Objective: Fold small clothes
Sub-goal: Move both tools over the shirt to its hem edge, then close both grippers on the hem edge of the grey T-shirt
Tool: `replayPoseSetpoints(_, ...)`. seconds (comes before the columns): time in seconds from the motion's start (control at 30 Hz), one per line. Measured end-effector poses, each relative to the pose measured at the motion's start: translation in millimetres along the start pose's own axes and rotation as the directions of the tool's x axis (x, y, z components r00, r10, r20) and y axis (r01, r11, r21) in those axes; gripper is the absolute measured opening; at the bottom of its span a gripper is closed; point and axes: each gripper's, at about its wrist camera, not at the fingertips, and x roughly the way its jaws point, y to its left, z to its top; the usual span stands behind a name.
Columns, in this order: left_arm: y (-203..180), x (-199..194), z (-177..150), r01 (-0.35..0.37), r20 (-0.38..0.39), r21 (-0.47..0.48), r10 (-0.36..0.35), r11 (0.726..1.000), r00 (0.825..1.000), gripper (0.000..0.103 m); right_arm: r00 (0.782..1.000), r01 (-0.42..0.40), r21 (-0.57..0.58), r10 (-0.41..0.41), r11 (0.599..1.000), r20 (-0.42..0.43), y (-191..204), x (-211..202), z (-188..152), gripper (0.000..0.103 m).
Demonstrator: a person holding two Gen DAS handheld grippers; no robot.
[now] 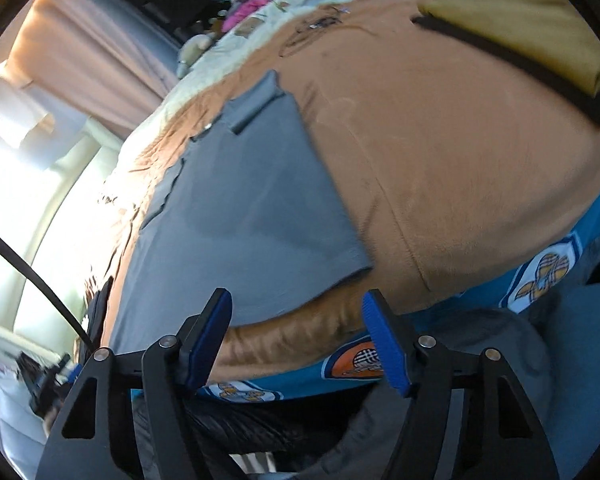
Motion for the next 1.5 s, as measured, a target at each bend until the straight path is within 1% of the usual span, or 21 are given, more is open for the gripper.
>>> replayPoseSetpoints(0.1,10,20,-1,0.003,-0.040,-0.046,-0.004,0.999,0.999,0.061,1.000,-0.011,0.048,0.011,0.999,-0.015,-14,16,10,0.066)
replayPoseSetpoints(0.2,17,33,0,-0.001,-0.068,-0.074,-0.004,0.997,0.998,0.057,0.999,-0.030,0.102,0.033,0.994,-0.027,-26,33,17,0.066)
replayPoseSetpoints(0.27,20,41,0,0.004,-0.082,-0.098,-0.012,0.995,0.997,0.057,0.997,-0.071,0.133,0.075,0.989,-0.031,-29,40,19,0.064)
replayPoseSetpoints(0.37,27,51,-3,0.011,-0.100,-0.134,-0.025,0.991,0.995,0.057,0.991,-0.128,0.162,0.131,0.979,-0.010,-35,41,19,0.064)
replayPoseSetpoints(0.5,33,59,-10,0.027,-0.130,-0.180,-0.051,0.983,0.990,0.057,0.972,-0.233,0.208,0.237,0.950,0.005,-42,40,18,0.063)
replayPoseSetpoints(0.57,36,60,-14,0.041,-0.135,-0.200,-0.068,0.979,0.989,0.057,0.967,-0.248,0.232,0.256,0.941,-0.004,-47,44,16,0.063)
replayPoseSetpoints(0.7,43,57,-15,0.084,-0.131,-0.266,-0.122,0.960,0.984,0.057,0.942,-0.320,0.317,0.337,0.893,0.001,-57,61,10,0.063)
replayPoseSetpoints(0.8,48,55,-20,0.122,-0.128,-0.321,-0.170,0.939,0.977,0.057,0.939,-0.329,0.322,0.344,0.888,0.009,-55,68,9,0.063)
replayPoseSetpoints(0.83,49,55,-21,0.130,-0.125,-0.335,-0.181,0.933,0.976,0.057,0.941,-0.327,0.324,0.339,0.888,0.020,-61,70,11,0.061)
replayPoseSetpoints(0.87,50,54,-22,0.144,-0.118,-0.355,-0.197,0.924,0.973,0.057,0.943,-0.323,0.326,0.330,0.889,0.034,-66,72,12,0.052)
replayPoseSetpoints(0.93,52,52,-24,0.172,-0.102,-0.394,-0.229,0.903,0.968,0.057,0.947,-0.318,0.342,0.314,0.884,0.069,-72,76,17,0.045)
replayPoseSetpoints(1.0,53,52,-26,0.199,-0.089,-0.430,-0.260,0.881,0.961,0.057,0.945,-0.324,0.363,0.315,0.874,0.087,-77,81,23,0.043)
replayPoseSetpoints(1.03,52,52,-27,0.207,-0.082,-0.444,-0.270,0.872,0.959,0.057,0.946,-0.321,0.364,0.312,0.874,0.086,-77,84,26,0.035)
replayPoseSetpoints(1.07,51,53,-27,0.211,-0.075,-0.457,-0.274,0.864,0.959,0.057,0.949,-0.314,0.362,0.305,0.878,0.084,-77,85,29,0.023)
replayPoseSetpoints(1.17,50,54,-27,0.203,-0.054,-0.474,-0.259,0.857,0.964,0.057,0.956,-0.293,0.354,0.279,0.888,0.091,-76,84,36,0.003)
replayPoseSetpoints(1.27,47,56,-24,0.194,-0.027,-0.496,-0.238,0.846,0.971,0.057,0.961,-0.275,0.328,0.248,0.904,0.122,-70,73,40,0.002)
replayPoseSetpoints(1.33,46,57,-22,0.179,-0.016,-0.501,-0.216,0.846,0.976,0.056,0.964,-0.261,0.311,0.230,0.914,0.133,-64,69,40,0.001)
replayPoseSetpoints(1.4,43,60,-22,0.155,-0.013,-0.505,-0.187,0.849,0.982,0.043,0.967,-0.248,0.295,0.218,0.923,0.130,-50,72,32,0.001)
replayPoseSetpoints(1.43,42,62,-22,0.141,-0.018,-0.511,-0.175,0.848,0.984,0.041,0.969,-0.242,0.292,0.213,0.925,0.126,-47,72,31,0.001)
replayPoseSetpoints(1.47,42,65,-22,0.135,-0.022,-0.519,-0.170,0.844,0.985,0.035,0.970,-0.236,0.291,0.208,0.927,0.123,-45,74,29,0.001)
replayPoseSetpoints(1.5,42,68,-23,0.127,-0.026,-0.528,-0.165,0.839,0.986,0.027,0.971,-0.233,0.292,0.207,0.928,0.118,-41,76,29,0.001)
